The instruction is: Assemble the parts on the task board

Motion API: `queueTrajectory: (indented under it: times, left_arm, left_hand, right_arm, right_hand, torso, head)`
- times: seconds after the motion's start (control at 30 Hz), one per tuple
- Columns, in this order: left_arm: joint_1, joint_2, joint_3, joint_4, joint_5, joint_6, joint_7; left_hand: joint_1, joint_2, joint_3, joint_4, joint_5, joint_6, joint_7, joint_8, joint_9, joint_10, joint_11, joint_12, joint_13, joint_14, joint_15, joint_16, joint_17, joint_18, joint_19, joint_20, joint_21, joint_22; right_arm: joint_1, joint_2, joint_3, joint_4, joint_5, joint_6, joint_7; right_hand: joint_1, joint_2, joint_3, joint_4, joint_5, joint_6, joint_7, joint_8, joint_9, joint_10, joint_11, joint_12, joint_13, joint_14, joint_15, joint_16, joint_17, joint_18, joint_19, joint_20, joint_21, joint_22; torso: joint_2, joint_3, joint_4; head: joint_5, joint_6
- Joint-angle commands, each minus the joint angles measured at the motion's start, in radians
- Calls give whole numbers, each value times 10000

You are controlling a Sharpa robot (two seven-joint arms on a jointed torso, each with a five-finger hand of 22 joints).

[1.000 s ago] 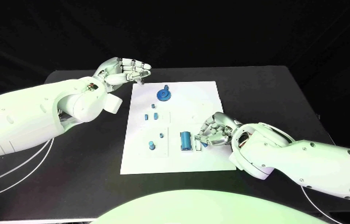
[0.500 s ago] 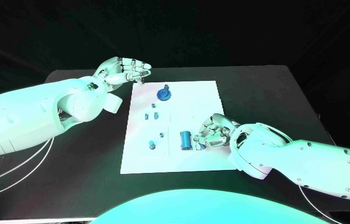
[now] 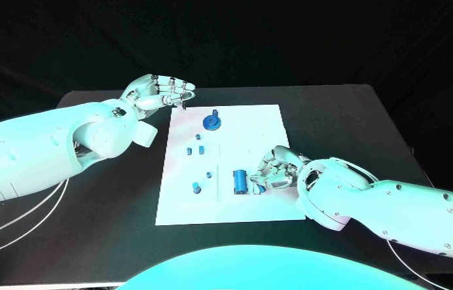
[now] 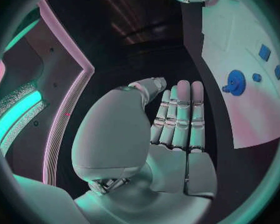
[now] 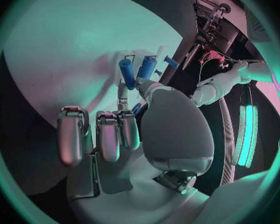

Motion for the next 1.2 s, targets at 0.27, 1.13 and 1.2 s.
queueTrajectory:
  times: [0.27,1.13,1.2]
  left_arm:
    - [7,-16,5,35,-47,204,-26]
    - [8,-38,5,39,-104,244,-118]
    - [8,-34,5,35,-109,251,-121]
  left_hand:
    - [-49,30,-67,-12,37,-54,13,35,-9,-87,-8,67,-8,-60,-26,-20,-11,132,-19,29,-44,-16]
    - [-67,28,-74,-1,38,-59,13,40,-14,-94,-7,77,-12,-69,-23,-26,-18,130,-21,32,-55,-22]
    - [-73,32,-73,5,39,-61,14,41,-15,-96,-6,79,-13,-76,-22,-32,-22,130,-23,32,-60,-24]
  right_arm:
    - [-53,7,-23,-9,-1096,564,-233]
    - [-61,-28,-22,66,-1447,762,-252]
    - [-67,-72,-21,116,-1482,589,-234]
  right_hand:
    - [-258,127,-131,-3,34,209,-128,91,12,600,-70,97,1939,928,-66,52,2183,-130,576,-59,18,2247]
    - [-1464,212,-514,32,38,222,-107,105,10,610,-54,79,1964,929,-55,51,2184,-126,568,-56,-14,2239]
    - [-1757,194,-638,42,42,231,-101,99,0,608,-48,69,1964,931,-49,56,2197,-124,565,-49,-26,2236]
  torso:
    - [-6,6,-4]
    - [-2,10,-6]
    - [-3,13,-7]
  head:
    - [11,-2]
    - [-8,-2]
    - [-9,-2]
